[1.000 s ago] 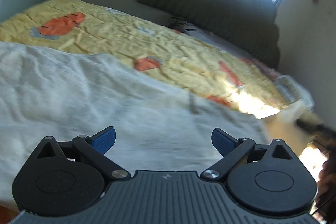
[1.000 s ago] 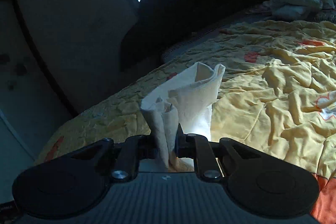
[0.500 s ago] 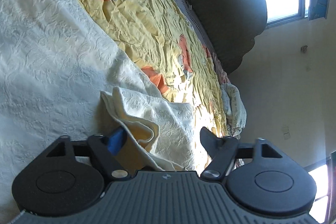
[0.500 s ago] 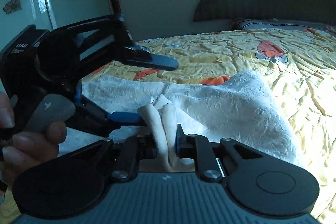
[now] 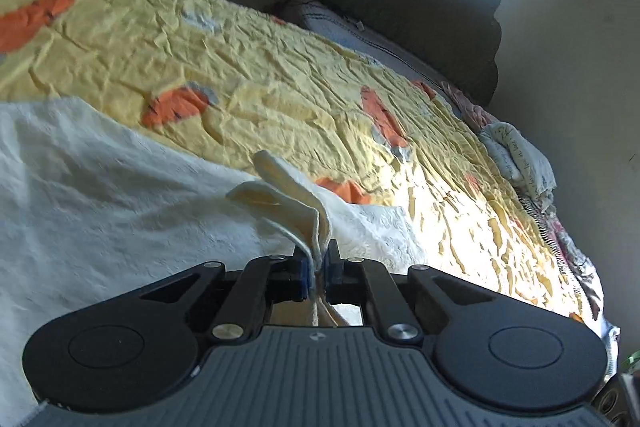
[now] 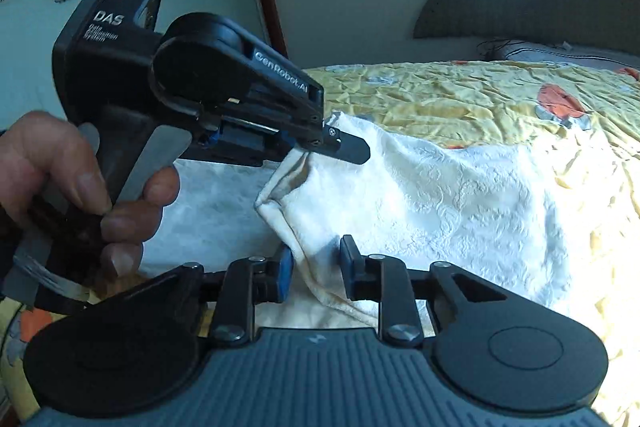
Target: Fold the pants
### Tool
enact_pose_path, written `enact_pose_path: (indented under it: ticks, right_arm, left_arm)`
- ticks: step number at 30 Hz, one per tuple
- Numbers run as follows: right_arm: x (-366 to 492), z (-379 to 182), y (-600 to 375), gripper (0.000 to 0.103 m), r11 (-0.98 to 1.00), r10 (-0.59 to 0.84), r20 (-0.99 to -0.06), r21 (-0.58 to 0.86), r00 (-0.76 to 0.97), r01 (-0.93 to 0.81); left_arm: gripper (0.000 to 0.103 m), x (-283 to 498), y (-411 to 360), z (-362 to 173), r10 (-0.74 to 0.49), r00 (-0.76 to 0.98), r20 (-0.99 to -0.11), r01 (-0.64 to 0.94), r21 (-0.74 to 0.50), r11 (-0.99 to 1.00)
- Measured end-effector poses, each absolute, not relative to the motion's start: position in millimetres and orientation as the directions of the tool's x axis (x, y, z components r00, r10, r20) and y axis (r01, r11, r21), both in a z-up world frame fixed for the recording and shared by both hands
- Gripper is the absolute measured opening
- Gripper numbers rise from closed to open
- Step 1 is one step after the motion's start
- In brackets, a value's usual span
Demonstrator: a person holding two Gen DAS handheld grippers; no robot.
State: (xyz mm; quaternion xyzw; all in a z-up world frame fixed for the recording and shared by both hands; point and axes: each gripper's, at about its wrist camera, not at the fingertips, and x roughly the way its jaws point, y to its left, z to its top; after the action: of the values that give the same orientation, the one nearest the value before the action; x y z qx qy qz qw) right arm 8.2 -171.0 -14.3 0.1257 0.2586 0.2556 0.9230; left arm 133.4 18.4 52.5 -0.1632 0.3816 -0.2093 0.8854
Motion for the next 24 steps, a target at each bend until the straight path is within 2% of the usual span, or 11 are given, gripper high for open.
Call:
enact_pose_path:
  ticks: [2, 5, 6, 7, 9, 12, 15, 19, 24]
  right_arm:
    - [12.5, -8.7, -159.6, 0.024, 0.794, 0.595, -0.391, 0.419, 0.702, -0.44]
    - [15.2, -6.3, -149.3, 0.032, 0.719, 0.681, -0.382, 0.512, 0.624, -0.471]
    - [14.2, -8.4, -152.8, 0.039, 0.685, 0.71, -0.363, 0.554, 0.604, -0.474]
    - [13.1, -10.0, -157.4, 0.054, 0.669, 0.721, -0.349, 0.575, 0.599, -0.47]
    - [10.3, -14.0, -175.6, 0.07, 0.66, 0.71, -0.317, 0.611, 0.629, -0.437]
    - [28.6, -16.6, -210.8, 0.07, 0.651, 0.659, -0.311, 0.692, 0.684, -0.312]
    - [62.6, -12.1, -243.7, 0.072, 0.595, 0.628, -0.266, 0.77, 0.731, -0.23]
    - [114.1, -17.5, -258.7, 0.072, 0.545, 0.645, -0.316, 0.829, 0.696, -0.129]
    - [143.1, -69.5, -258.0, 0.07, 0.511, 0.668, -0.415, 0.859, 0.618, 0.024]
  left_arm:
    - [0.008, 128.7, 40.0, 58.9, -0.445, 0.656, -0.61, 0.224, -0.406, 0.886]
    - [0.008, 132.4, 80.0, 48.5, -0.368, 0.653, -0.661, 0.115, -0.394, 0.912]
    - [0.008, 134.0, 88.7, 40.0, -0.358, 0.641, -0.679, 0.088, -0.399, 0.913]
    - [0.009, 135.1, 100.0, 30.1, -0.344, 0.626, -0.7, 0.058, -0.399, 0.915]
    - [0.008, 132.5, 107.5, 19.9, -0.347, 0.617, -0.706, 0.053, -0.403, 0.914]
    - [0.008, 125.6, 102.0, 17.9, -0.328, 0.642, -0.693, 0.071, -0.372, 0.926]
    - [0.008, 124.1, 97.4, 22.3, -0.323, 0.655, -0.683, 0.073, -0.368, 0.927]
    - [0.008, 120.6, 104.3, 27.1, -0.307, 0.656, -0.689, 0.052, -0.365, 0.93]
    - [0.009, 119.7, 108.7, 13.5, -0.29, 0.655, -0.698, 0.033, -0.357, 0.934]
